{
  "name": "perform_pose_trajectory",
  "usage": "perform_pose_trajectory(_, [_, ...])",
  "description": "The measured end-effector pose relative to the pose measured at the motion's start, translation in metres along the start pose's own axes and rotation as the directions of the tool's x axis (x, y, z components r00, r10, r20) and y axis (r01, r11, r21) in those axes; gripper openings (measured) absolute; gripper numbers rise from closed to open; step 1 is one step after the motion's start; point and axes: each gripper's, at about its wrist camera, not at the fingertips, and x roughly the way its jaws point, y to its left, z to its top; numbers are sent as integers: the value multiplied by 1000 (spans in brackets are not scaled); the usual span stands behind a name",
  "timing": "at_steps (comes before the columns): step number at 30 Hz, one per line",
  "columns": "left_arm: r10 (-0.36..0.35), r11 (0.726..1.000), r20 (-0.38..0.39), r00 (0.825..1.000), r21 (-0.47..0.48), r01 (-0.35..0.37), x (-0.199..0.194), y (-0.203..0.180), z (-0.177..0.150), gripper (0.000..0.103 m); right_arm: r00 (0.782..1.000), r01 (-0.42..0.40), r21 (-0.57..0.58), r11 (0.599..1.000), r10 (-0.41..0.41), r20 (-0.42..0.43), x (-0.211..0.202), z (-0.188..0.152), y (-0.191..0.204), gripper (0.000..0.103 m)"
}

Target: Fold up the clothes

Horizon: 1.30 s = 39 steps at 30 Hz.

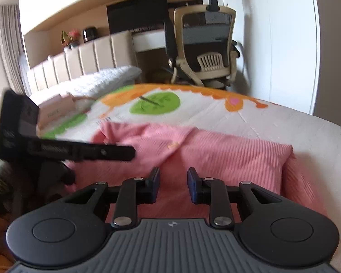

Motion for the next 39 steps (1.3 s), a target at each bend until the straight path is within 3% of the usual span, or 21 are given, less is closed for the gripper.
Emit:
perform_pose_trajectory(4, [-5, 1000, 0, 1000, -6, 5, 0, 1, 0, 103, 994, -103, 52, 993, 104, -12, 5, 2, 0, 29])
perform_pose_trajectory(9, [-12, 1000, 1, 1000, -15, 12, 0, 3, 1, 103, 989, -130, 33, 991, 132, -66, 28, -9, 14, 31])
perform_pose_trajectory(10, [-14, 1000, 1, 1000, -16, 14, 0, 3, 1, 103, 990, -122, 20, 992, 123, -71, 32, -9, 18, 22])
perform_pose_trajectory(11, [-9, 1000, 6, 1000, -19, 9, -1, 3, 0, 103, 990, -117, 12, 993, 118, -71, 34, -9, 20, 7])
perform_pose_trajectory(16, [22, 999, 22, 1000, -40, -21, -14, -3, 4, 103, 994, -107, 5, 994, 107, 10, 5, 8, 14, 4])
perform_pose_trajectory(21, [-76, 996, 85, 993, 58, 72, -41, -36, 18, 103, 996, -42, 44, 998, 45, -74, 6, -14, 1, 4])
perform_pose_trajectory(23, [-126, 990, 47, 991, 62, 124, -38, -45, 17, 103, 994, -23, 74, 997, 31, -103, 12, -26, -2, 4])
perform_pose_trajectory(25, [-147, 988, -5, 989, 48, 147, -31, -49, 12, 103, 996, -32, 99, 995, 40, -79, 7, -31, -5, 5])
perform_pose_trajectory(30, [-65, 998, -75, 995, 3, 65, -15, -49, -4, 103, 1000, 9, 121, 993, -11, 17, -22, -22, -27, 18])
perform_pose_trajectory(32, [-40, 999, -101, 994, 9, 42, -9, -51, -9, 103, 999, 29, 155, 988, -35, 34, -25, -16, -41, 33])
perform_pose_trajectory(34, [-7, 998, -118, 993, 58, 14, -3, -57, -13, 103, 999, 48, 174, 984, -50, 2, -16, -16, -53, 41])
perform_pose_trajectory(36, [21, 995, -128, 992, 102, -8, -1, -64, -17, 103, 997, 73, 177, 982, -66, -43, 0, -21, -58, 41])
perform_pose_trajectory(39, [-7, 999, -127, 992, 41, 12, -13, -61, -7, 103, 995, 101, 102, 990, -98, -36, 3, -24, -48, 44])
